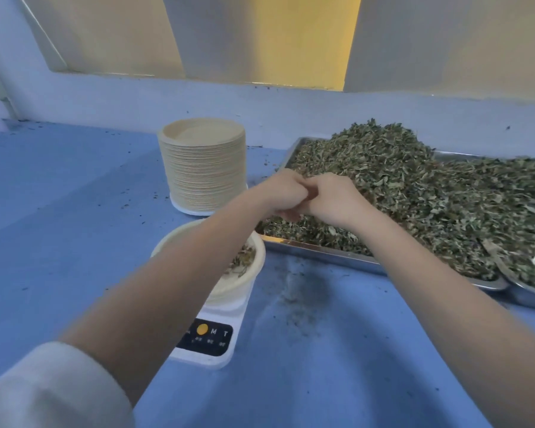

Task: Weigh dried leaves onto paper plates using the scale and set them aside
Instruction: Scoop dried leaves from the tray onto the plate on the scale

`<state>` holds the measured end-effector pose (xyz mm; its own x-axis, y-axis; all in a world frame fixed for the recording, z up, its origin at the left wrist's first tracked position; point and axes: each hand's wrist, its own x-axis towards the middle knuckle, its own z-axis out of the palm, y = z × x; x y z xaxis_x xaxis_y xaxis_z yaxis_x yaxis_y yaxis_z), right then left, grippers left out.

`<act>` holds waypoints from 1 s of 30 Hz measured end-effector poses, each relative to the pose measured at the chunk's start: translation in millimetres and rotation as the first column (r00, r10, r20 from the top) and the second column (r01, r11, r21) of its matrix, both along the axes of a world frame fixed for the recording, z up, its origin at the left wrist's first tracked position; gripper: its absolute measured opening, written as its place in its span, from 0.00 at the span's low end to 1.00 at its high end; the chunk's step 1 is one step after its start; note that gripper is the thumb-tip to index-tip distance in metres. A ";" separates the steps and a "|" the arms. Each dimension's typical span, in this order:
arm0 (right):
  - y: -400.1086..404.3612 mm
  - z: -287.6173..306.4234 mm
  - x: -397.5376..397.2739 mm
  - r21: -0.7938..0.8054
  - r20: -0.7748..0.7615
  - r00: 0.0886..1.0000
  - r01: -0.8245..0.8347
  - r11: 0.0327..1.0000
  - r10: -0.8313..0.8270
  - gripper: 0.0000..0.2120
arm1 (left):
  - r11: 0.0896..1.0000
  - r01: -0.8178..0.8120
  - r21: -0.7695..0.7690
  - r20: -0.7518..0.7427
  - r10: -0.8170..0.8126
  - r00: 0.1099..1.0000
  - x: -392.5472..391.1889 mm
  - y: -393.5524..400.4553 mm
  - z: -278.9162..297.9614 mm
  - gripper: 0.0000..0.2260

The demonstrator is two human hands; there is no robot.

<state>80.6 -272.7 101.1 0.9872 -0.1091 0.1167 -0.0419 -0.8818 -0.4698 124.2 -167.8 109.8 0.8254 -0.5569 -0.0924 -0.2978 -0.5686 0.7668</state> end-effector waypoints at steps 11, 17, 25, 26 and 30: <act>87.8 -16.9 12.4 0.100 0.098 0.961 -0.269 0.958 0.259 0.12 | 0.962 -0.262 0.072 0.214 0.242 0.946 2.1 114.5 -1.3 0.08; 87.4 -28.0 3.3 0.152 -0.070 0.942 -0.315 0.937 0.329 0.47 | 0.885 -0.465 -0.028 0.163 0.463 0.871 1.8 163.6 -30.2 0.15; 83.4 -41.7 -19.2 0.011 -0.368 0.875 -0.333 0.943 0.313 0.69 | 0.852 -0.519 -0.066 -0.126 0.509 0.851 -10.0 171.5 -65.3 0.34; 84.1 -42.7 -18.6 -0.012 -0.355 0.884 -0.328 0.945 0.303 0.69 | 0.844 -0.532 -0.069 -0.116 0.523 0.844 -11.6 170.3 -67.1 0.33; 88.3 -45.1 -19.4 -0.064 -0.306 0.915 -0.296 0.953 0.264 0.68 | 0.826 -0.551 -0.120 -0.113 0.540 0.834 -17.8 165.6 -73.5 0.31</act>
